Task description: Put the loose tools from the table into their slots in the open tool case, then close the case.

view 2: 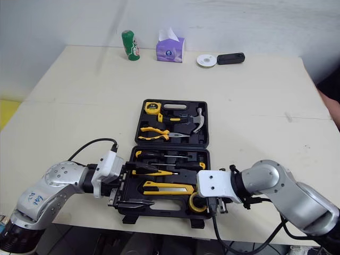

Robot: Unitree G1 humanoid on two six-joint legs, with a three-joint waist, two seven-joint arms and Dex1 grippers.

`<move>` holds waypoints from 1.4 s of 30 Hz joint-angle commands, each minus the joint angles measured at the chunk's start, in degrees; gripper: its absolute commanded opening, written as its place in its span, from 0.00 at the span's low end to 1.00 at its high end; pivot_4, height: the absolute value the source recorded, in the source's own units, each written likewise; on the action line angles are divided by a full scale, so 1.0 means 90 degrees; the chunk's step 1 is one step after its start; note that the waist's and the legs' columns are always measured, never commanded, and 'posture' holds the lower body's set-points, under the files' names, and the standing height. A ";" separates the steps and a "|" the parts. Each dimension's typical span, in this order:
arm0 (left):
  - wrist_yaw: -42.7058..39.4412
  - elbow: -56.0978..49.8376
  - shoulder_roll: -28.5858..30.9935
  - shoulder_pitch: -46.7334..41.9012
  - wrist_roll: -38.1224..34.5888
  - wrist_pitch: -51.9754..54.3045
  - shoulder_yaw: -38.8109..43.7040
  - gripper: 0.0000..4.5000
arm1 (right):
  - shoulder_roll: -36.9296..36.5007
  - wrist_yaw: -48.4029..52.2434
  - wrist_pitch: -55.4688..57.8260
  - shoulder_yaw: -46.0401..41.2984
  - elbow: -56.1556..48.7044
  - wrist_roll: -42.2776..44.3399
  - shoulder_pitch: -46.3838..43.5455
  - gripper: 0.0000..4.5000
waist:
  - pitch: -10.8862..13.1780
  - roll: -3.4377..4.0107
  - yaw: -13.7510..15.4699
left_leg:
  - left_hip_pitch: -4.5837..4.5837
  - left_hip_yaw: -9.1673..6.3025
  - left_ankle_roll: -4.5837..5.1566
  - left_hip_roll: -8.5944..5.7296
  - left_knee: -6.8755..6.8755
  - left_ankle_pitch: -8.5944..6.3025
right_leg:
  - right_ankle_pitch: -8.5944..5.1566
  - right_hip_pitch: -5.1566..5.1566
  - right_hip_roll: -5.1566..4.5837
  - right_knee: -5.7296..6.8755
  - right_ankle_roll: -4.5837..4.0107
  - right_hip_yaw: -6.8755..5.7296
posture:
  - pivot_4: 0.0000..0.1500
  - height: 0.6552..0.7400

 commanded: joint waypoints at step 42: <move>0.0119 -0.0089 0.0201 -0.0098 0.0013 0.0201 0.0360 1.00 | 0.2256 0.0529 -0.4259 -0.0908 0.3091 -0.0424 0.2668 0.04 | -0.0004 -0.0006 -0.0002 | 0.0029 0.0010 0.0008 -0.0004 -0.0002 0.0005 | 0.0002 0.0022 0.0003 0.0006 0.0003 0.0011 | 1.00 1.00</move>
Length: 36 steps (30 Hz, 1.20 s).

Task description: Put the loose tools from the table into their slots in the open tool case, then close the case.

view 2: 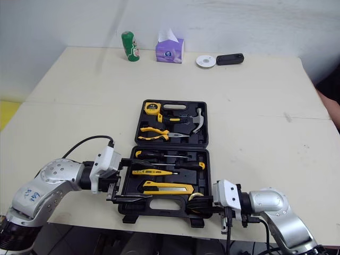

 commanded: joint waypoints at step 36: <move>0.2096 0.1522 -0.0434 0.0397 0.0978 -0.0916 0.2181 0.51 | -0.0130 -0.2040 0.0247 -0.1636 0.2417 -0.0243 -0.1492 0.00 | -0.0006 0.0023 -0.0143 | 0.0067 -0.0007 -0.0004 0.0007 -0.0027 -0.0015 | -0.0001 0.0077 -0.0011 -0.0056 -0.0013 -0.0022 | 1.00 1.00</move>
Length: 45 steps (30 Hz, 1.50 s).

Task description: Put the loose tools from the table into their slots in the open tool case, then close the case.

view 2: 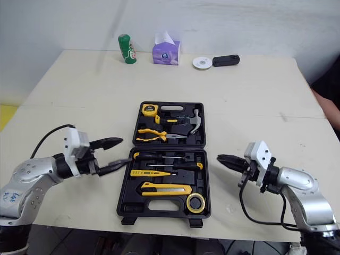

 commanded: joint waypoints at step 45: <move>0.0215 0.3260 -0.2000 -0.2630 0.2062 -0.0851 -0.2095 0.00 | 0.0957 -0.0779 0.0559 0.0970 -0.0296 -0.1454 -0.0789 0.00 | -0.0005 -0.0008 0.0191 | -0.0078 0.0001 0.0036 -0.0078 0.0029 0.0036 | 0.0019 -0.0084 -0.0023 0.0082 0.0036 -0.0051 | 1.00 1.00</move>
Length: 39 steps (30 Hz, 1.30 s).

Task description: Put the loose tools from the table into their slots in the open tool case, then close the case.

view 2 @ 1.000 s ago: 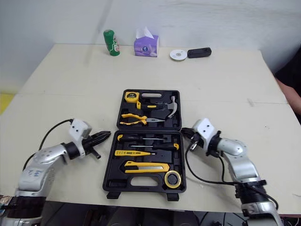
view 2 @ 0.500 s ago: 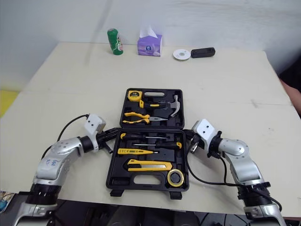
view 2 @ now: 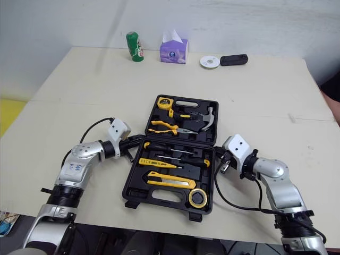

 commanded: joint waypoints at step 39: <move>0.0410 0.0818 0.0895 -0.3306 -0.1280 0.5569 0.0209 0.99 | -0.0285 -0.2622 0.8976 -0.1003 0.0355 0.2774 -0.4167 1.00 | 0.0004 -0.0007 -0.0210 | -0.0123 0.0011 0.0019 -0.0035 0.0001 0.0021 | 0.0006 -0.0154 -0.0012 0.0072 0.0008 0.0033 | 1.00 1.00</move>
